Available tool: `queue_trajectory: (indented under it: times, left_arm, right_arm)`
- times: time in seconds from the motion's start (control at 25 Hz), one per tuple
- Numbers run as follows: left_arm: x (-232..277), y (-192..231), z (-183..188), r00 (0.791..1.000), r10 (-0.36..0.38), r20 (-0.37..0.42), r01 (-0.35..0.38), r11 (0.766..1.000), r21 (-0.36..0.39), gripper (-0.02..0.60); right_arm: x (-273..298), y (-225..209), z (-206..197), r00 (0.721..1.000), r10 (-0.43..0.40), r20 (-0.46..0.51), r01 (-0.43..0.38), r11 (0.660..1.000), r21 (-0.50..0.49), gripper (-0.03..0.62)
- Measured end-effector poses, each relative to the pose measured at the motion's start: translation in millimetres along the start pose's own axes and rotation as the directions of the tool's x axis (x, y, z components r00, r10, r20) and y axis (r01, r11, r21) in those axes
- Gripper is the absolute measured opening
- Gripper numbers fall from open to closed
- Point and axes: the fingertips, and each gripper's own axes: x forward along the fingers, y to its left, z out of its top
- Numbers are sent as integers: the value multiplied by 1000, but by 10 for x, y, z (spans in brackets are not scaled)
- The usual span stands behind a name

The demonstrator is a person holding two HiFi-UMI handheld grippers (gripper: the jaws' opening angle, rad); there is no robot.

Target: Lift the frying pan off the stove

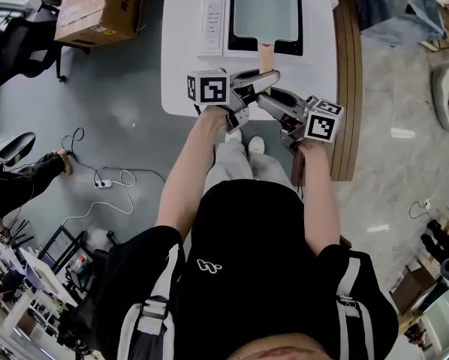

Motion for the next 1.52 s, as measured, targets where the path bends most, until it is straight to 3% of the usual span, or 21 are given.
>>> queue_trajectory:
  times: [0.24,0.4,0.8,1.52]
  left_arm:
    - [-25,-333,78,1000,-21,-8,22,996,83,166]
    - [-80,-560,104,999,-49,2,49,996,81,166]
    - [-221,-944,93,998,-67,-14,68,985,157,167]
    - [-355,-1133,10,996,-84,-11,84,976,200,167]
  right_arm:
    - [-57,290,99,1000,24,5,-24,998,-50,178]
    - [-72,495,138,999,35,-14,-36,997,-68,178]
    - [-99,888,141,997,72,-21,-74,991,-113,179]
    - [-92,1105,45,994,106,-32,-110,984,-142,179]
